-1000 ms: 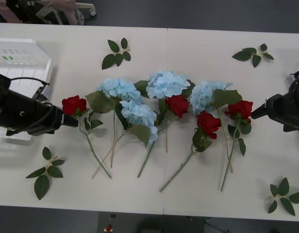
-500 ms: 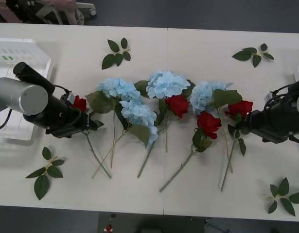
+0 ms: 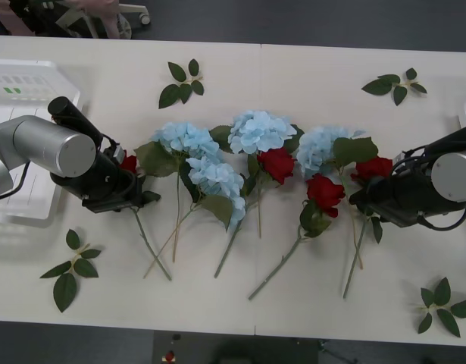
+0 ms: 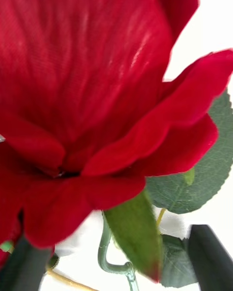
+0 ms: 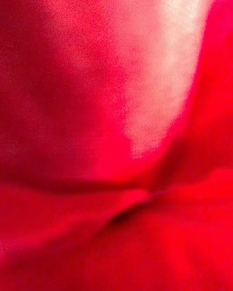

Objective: Put the red flowers into the right box and the blue flowers into the left box

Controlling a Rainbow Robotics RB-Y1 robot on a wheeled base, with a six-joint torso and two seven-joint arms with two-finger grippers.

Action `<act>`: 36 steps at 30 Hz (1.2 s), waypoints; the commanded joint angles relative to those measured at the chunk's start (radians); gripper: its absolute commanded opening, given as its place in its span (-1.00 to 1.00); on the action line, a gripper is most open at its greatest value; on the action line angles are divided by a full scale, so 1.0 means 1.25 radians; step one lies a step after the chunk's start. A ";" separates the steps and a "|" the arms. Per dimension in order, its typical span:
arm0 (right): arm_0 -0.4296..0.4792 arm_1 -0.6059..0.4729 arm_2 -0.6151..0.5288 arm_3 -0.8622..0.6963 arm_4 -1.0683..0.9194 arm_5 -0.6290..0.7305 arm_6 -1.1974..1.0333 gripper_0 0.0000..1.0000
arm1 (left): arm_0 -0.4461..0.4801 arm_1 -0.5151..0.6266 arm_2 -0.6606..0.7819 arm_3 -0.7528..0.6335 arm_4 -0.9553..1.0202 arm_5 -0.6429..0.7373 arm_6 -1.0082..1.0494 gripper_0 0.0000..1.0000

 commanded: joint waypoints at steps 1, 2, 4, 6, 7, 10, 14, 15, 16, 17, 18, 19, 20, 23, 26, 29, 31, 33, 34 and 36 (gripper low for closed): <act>-0.020 -0.003 -0.003 -0.006 0.012 -0.008 0.019 -1.00 | -0.008 0.001 0.009 -0.004 -0.013 -0.007 0.014 -1.00; -0.020 -0.003 -0.003 -0.006 0.014 -0.010 0.018 -1.00 | -0.008 0.004 0.009 -0.004 -0.015 -0.007 0.014 -1.00; -0.020 -0.003 -0.003 -0.006 0.018 -0.014 0.018 -1.00 | -0.009 0.011 0.008 -0.005 -0.016 -0.007 0.014 -1.00; -0.020 -0.002 -0.003 -0.006 0.020 -0.020 0.016 -1.00 | -0.010 0.022 0.011 -0.012 -0.017 -0.007 0.010 -1.00; -0.020 -0.002 -0.003 -0.006 0.020 -0.022 0.018 -1.00 | -0.010 0.028 0.012 -0.018 -0.017 -0.010 0.008 -1.00; -0.020 -0.003 -0.003 -0.008 0.021 -0.036 0.016 -1.00 | -0.010 0.067 0.024 -0.065 -0.019 -0.030 -0.014 -1.00; -0.024 -0.003 -0.003 -0.006 0.023 -0.063 0.018 -1.00 | -0.009 0.140 0.104 -0.187 -0.010 -0.075 -0.131 -1.00; -0.027 -0.003 -0.003 -0.006 0.023 -0.068 0.020 -1.00 | -0.007 0.155 0.131 -0.221 -0.008 -0.090 -0.154 -1.00; -0.030 -0.004 -0.003 -0.006 0.023 -0.072 0.021 -1.00 | -0.004 0.175 0.165 -0.272 -0.008 -0.115 -0.184 -1.00; -0.033 -0.005 -0.005 -0.005 0.023 -0.073 0.023 -1.00 | -0.002 0.187 0.190 -0.307 -0.006 -0.136 -0.202 -1.00; -0.040 -0.009 -0.003 -0.005 0.023 -0.073 0.023 -1.00 | 0.003 0.195 0.224 -0.351 -0.001 -0.167 -0.229 -1.00; -0.045 -0.012 -0.005 -0.005 0.023 -0.074 0.024 -1.00 | 0.006 0.198 0.249 -0.380 0.003 -0.189 -0.249 -1.00; -0.054 -0.019 -0.006 -0.005 0.019 -0.073 0.026 -1.00 | 0.005 0.197 0.274 -0.415 0.008 -0.219 -0.268 -1.00; -0.084 -0.047 -0.006 -0.011 0.008 -0.073 0.037 -1.00 | 0.005 0.170 0.300 -0.471 0.016 -0.322 -0.281 -1.00; -0.127 -0.111 -0.006 -0.035 0.005 -0.058 0.092 -1.00 | 0.001 0.108 0.299 -0.517 0.009 -0.452 -0.288 -1.00; -0.166 -0.181 -0.006 -0.043 0.018 -0.022 0.160 -1.00 | -0.033 0.033 0.293 -0.519 0.003 -0.457 -0.328 -1.00; -0.189 -0.236 -0.006 -0.046 0.035 0.006 0.230 -1.00 | -0.067 -0.022 0.276 -0.492 0.000 -0.457 -0.353 -1.00; -0.204 -0.291 -0.006 -0.043 0.047 0.014 0.296 -1.00 | -0.101 -0.076 0.260 -0.458 -0.001 -0.458 -0.353 -1.00; -0.207 -0.317 -0.006 -0.043 0.058 0.014 0.322 -1.00 | -0.122 -0.107 0.255 -0.430 -0.002 -0.458 -0.355 -1.00; -0.207 -0.348 -0.006 -0.036 0.085 0.014 0.353 -1.00 | -0.153 -0.153 0.247 -0.384 -0.004 -0.458 -0.352 -1.00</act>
